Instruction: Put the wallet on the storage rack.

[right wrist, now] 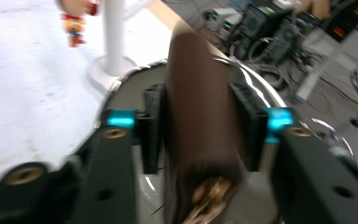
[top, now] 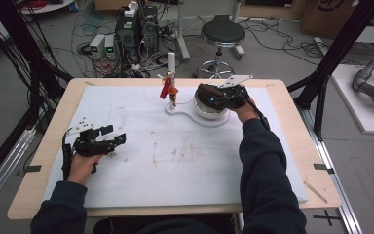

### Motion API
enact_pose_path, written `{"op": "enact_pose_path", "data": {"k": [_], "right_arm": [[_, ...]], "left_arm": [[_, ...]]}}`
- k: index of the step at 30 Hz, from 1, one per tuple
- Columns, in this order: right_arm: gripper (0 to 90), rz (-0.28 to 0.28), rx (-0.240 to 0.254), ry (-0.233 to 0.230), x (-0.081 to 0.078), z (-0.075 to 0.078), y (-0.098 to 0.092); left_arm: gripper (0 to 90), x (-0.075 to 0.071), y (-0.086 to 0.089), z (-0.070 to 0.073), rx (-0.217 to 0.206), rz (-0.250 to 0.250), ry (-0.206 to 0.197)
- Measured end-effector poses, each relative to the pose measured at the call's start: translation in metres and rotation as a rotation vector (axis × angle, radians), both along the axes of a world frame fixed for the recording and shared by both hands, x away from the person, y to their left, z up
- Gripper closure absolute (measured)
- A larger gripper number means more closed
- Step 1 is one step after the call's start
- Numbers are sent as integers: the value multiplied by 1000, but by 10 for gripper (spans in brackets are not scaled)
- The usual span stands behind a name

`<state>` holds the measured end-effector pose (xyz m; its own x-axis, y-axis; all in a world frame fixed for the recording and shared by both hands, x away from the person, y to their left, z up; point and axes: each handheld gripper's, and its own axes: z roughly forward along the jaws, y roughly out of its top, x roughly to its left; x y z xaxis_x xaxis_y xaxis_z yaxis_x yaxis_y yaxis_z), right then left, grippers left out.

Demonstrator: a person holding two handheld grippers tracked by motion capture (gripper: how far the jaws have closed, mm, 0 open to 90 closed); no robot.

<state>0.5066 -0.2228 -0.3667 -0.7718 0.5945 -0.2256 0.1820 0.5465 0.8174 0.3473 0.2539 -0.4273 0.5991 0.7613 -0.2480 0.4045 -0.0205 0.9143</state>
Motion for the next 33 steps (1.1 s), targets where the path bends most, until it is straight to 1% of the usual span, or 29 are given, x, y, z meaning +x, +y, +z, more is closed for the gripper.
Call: {"op": "enact_pose_path", "data": {"k": [1,2,3,6,7,9,11,12,13,14,15,17,18,19,21,22,23,24,26,28,31,33], "right_arm": [[502,-26,14,7,0,-1,-2],[493,-37,17,5,1,0,-3],[498,-41,31,9,0,0,-5],[526,-41,37,6,-3,4,-11],[526,-35,51,7,-4,6,-13],[523,-42,64,6,-8,10,-16],[513,-53,82,2,-11,14,-19],[488,-62,89,14,-15,17,-22],[458,-67,97,16,-16,18,-23],[423,-73,109,28,-19,20,-26],[384,-89,118,49,-22,22,-29],[362,-93,145,80,-28,25,-34],[346,-94,158,98,-33,26,-37],[333,-97,174,126,-37,27,-41],[298,-120,198,172,-43,26,-48],[297,-127,208,191,-46,26,-52],[297,-139,206,201,-50,26,-56],[297,-153,188,196,-54,27,-59],[291,-175,149,196,-65,31,-64],[288,-176,137,188,-72,34,-70],[288,-192,106,174,-83,44,-83],[287,-204,102,159,-89,49,-90]], "left_arm": [[222,0,0,0,-2,1,1],[222,0,0,0,-3,2,1],[223,0,0,0,-3,2,2],[223,0,0,0,-3,3,5],[223,0,0,0,-5,5,5],[223,0,0,0,-3,5,5],[223,0,1,0,-5,5,3],[223,0,1,0,-5,5,2],[223,0,1,0,-6,4,1],[223,0,1,0,-5,4,-1],[223,0,1,0,-5,4,-4],[223,-1,1,1,-2,6,-18],[223,-1,1,1,-1,8,-31],[223,-1,1,2,6,10,-44],[223,-1,2,2,19,17,-88],[223,-2,2,3,28,22,-107],[223,-2,2,3,28,26,-119],[220,-2,3,4,20,29,-117],[218,-1,4,3,1,35,-102],[215,0,4,3,-4,36,-95],[216,0,3,4,-9,35,-95],[215,0,2,5,-8,35,-96]]}}
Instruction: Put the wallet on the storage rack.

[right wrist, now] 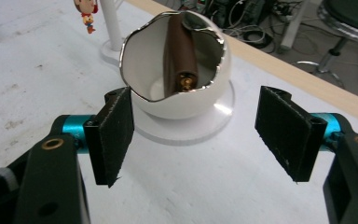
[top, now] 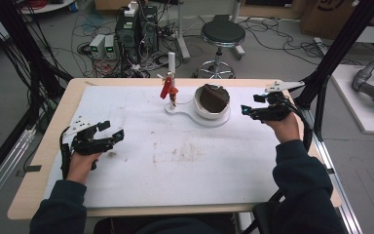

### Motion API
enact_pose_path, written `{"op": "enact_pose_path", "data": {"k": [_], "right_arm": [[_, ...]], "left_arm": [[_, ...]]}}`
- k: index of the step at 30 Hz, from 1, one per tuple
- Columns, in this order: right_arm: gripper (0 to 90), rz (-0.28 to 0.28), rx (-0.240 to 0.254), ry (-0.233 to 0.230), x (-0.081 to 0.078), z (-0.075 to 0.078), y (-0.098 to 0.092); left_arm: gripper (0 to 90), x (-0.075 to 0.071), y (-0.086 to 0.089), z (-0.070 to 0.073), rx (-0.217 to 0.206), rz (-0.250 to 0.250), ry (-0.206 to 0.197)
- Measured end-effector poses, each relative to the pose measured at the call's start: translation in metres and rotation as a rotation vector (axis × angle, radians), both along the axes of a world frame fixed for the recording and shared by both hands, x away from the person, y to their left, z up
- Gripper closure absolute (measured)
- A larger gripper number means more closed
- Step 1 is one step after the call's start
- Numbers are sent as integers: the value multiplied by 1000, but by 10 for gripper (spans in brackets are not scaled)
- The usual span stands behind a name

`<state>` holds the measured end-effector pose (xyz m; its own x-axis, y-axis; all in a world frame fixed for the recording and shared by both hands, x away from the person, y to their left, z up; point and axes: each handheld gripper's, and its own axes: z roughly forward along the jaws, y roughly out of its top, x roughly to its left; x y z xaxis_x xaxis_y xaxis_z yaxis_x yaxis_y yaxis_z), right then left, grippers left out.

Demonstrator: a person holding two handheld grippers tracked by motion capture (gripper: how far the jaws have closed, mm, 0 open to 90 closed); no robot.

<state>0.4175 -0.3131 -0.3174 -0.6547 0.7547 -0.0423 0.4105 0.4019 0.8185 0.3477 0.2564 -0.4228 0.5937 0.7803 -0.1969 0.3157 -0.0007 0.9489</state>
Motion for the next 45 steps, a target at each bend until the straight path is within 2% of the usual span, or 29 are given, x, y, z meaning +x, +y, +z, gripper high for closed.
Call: {"op": "enact_pose_path", "data": {"k": [4,9,15,16,17,18,19,20,22,24,26,28,33,39,40,45], "right_arm": [[288,-32,1,-15,-10,2,-8],[319,-72,21,-68,-24,-4,-15],[318,-86,55,-86,-40,-26,-14],[319,-83,67,-102,-43,-31,-13],[338,-95,80,-148,-49,-40,-11],[388,-110,72,-213,-54,-47,-11],[383,-118,66,-254,-61,-61,-12],[355,-132,70,-217,-64,-70,-12],[346,-140,102,-185,-68,-85,-15],[308,-140,86,-112,-68,-92,-13],[308,-118,62,-117,-69,-91,-9],[301,-98,75,-124,-70,-91,-4],[288,-81,77,-73,-71,-98,4],[286,-100,101,-71,-73,-97,1],[286,-102,106,-88,-73,-97,1],[286,-115,103,-94,-75,-99,-1]], "left_arm": [[216,0,-1,2,1,-2,-5],[215,0,-1,2,2,-3,-7],[216,0,-2,2,2,-6,-6],[216,0,-2,2,1,-7,-7],[216,0,-2,2,3,-8,-7],[216,-1,-3,2,3,-9,-9],[216,-1,-3,2,2,-9,-6],[215,-1,-3,2,2,-10,-5],[216,0,-4,2,2,-11,-2],[216,0,-5,1,5,-13,0],[216,0,-6,1,8,-15,-1],[216,-1,-6,2,9,-18,-1],[216,0,-8,1,11,-23,4],[216,0,-13,1,19,-32,2],[216,0,-13,1,19,-32,0],[216,1,-14,0,21,-30,2]]}}
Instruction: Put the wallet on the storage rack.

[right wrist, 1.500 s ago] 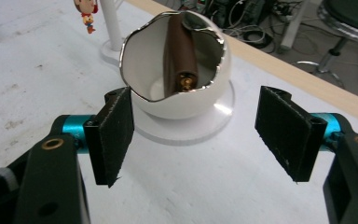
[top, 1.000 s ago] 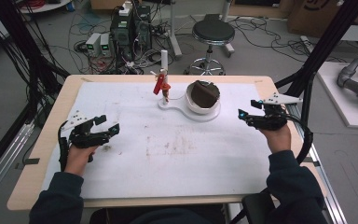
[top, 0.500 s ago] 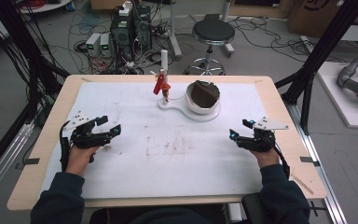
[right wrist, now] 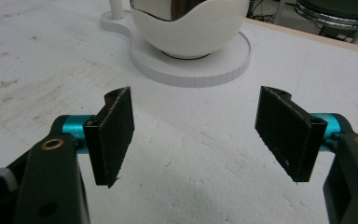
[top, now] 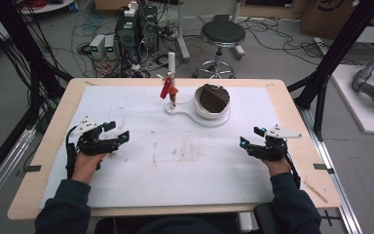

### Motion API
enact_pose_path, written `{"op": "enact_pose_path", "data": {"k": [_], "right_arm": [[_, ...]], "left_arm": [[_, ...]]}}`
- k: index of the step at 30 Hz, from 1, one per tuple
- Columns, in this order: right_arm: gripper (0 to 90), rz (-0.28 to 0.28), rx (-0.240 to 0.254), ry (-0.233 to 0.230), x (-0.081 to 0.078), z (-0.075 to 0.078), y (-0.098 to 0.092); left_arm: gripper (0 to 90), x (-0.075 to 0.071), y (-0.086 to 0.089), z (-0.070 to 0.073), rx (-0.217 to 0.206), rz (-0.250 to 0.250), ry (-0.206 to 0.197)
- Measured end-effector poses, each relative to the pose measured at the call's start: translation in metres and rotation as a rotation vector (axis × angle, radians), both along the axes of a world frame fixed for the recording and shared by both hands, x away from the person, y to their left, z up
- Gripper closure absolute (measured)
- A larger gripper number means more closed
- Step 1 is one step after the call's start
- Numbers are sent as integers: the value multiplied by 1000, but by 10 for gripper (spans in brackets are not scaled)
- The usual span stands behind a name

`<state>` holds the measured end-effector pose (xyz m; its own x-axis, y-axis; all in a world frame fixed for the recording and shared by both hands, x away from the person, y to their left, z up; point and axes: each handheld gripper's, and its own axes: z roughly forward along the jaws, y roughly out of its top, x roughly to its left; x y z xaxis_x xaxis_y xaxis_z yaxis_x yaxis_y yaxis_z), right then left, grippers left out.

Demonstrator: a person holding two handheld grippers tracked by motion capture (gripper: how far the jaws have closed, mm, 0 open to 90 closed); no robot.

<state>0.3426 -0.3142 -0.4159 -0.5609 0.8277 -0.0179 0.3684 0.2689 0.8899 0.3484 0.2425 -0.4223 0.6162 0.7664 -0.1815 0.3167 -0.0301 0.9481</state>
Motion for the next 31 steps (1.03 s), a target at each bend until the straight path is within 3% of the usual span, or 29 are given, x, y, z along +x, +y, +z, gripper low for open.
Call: {"op": "enact_pose_path", "data": {"k": [10,31], "right_arm": [[286,-1,-17,-7,-3,2,1],[257,-6,-42,29,0,3,6]], "left_arm": [[216,0,3,1,-13,13,3],[216,1,1,-1,-17,6,4]]}}
